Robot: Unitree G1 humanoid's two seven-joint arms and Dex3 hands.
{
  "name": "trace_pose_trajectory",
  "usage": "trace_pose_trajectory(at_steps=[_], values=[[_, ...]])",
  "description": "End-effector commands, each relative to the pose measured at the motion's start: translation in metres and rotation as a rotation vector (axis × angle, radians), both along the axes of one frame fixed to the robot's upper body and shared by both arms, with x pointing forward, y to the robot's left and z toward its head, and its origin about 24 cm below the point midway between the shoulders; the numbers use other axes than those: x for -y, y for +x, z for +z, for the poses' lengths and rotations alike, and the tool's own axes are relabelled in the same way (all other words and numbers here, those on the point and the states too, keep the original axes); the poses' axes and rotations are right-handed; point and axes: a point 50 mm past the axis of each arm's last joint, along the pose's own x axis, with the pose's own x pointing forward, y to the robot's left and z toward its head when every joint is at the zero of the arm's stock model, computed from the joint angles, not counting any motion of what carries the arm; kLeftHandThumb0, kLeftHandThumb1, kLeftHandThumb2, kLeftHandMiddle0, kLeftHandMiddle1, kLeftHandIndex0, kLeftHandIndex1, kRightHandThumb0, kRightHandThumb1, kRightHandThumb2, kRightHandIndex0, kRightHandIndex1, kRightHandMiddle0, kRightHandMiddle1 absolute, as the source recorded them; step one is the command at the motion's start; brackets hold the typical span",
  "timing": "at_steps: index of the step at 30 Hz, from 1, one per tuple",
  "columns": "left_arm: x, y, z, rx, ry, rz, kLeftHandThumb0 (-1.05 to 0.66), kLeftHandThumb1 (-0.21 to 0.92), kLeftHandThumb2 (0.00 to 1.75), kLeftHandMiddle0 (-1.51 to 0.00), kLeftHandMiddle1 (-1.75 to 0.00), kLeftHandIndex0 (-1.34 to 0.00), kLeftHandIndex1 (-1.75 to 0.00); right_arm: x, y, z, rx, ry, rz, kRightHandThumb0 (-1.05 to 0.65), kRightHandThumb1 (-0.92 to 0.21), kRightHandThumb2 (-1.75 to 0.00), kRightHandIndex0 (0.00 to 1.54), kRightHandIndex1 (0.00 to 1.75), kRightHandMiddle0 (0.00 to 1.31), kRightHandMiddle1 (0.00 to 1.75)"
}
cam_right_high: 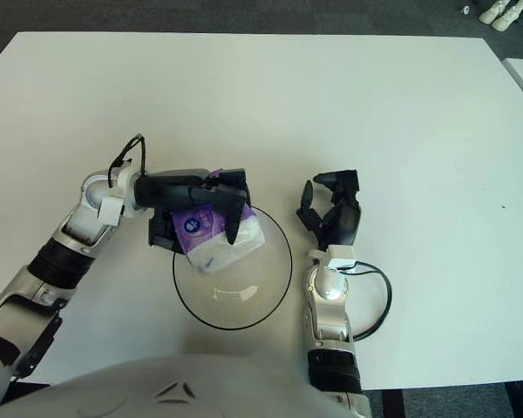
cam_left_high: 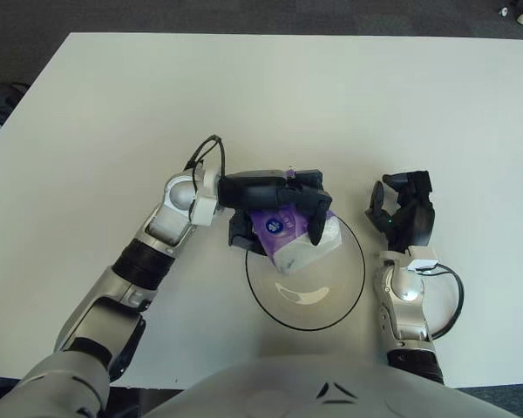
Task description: Put the tissue paper into the plate.
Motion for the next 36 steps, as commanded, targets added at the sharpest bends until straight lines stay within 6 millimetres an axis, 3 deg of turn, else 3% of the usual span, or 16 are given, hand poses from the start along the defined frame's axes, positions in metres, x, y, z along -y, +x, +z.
trace_pose_trajectory(at_steps=[1,9,16,21,24,25,27,29,36], values=[[0.001,0.000,0.002,-0.046,-0.055,-0.066,-0.69,0.67,0.86,-0.02,-0.76,-0.02,-0.53,-0.002,-0.014,-0.031,-0.171,0.036,-0.026,-0.39,-0.65,-0.91,0.63,1.29,0.36,1.75],[0.007,0.000,-0.006,-0.163,-0.210,-0.146,-0.78,0.85,0.73,0.00,-0.36,0.00,-0.16,-0.003,-0.012,-0.034,-0.169,0.043,-0.041,-0.39,-0.63,-0.93,0.64,1.29,0.37,1.75],[0.006,0.000,-0.009,-0.233,-0.321,-0.187,-0.79,0.91,0.74,0.00,-0.12,0.00,-0.02,-0.002,-0.012,-0.034,-0.127,0.037,-0.017,-0.39,-0.63,-0.93,0.64,1.28,0.37,1.75],[-0.001,-0.001,-0.008,-0.289,-0.345,-0.187,-0.82,0.92,0.77,0.00,-0.06,0.00,0.00,-0.001,-0.011,-0.034,-0.104,0.023,0.012,-0.40,-0.62,-0.95,0.63,1.25,0.38,1.75],[-0.003,0.000,-0.002,-0.169,-0.006,-0.067,-0.88,0.92,0.89,0.00,-0.06,-0.01,-0.01,0.000,-0.011,-0.034,-0.113,0.020,0.028,-0.40,-0.62,-0.95,0.63,1.24,0.38,1.75],[-0.004,0.000,0.000,-0.129,0.092,-0.026,-0.94,0.92,1.00,0.00,-0.10,-0.01,-0.15,0.000,-0.011,-0.034,-0.115,0.021,0.031,-0.40,-0.62,-0.95,0.63,1.24,0.38,1.75],[-0.004,-0.006,-0.015,-0.337,-0.035,-0.122,-0.94,0.92,0.98,0.00,-0.08,0.00,-0.16,0.000,-0.012,-0.034,-0.120,0.021,0.037,-0.40,-0.62,-0.95,0.62,1.23,0.38,1.75],[-0.006,-0.006,-0.011,-0.415,-0.131,-0.173,-0.93,0.92,0.92,0.00,-0.04,0.00,-0.10,0.000,-0.012,-0.034,-0.123,0.020,0.044,-0.40,-0.62,-0.95,0.62,1.23,0.38,1.75],[-0.011,-0.003,0.004,-0.359,-0.133,-0.126,-0.97,0.92,0.80,0.00,0.00,0.00,-0.01,0.001,-0.012,-0.032,-0.143,0.003,0.059,-0.40,-0.62,-0.95,0.61,1.21,0.38,1.75]])
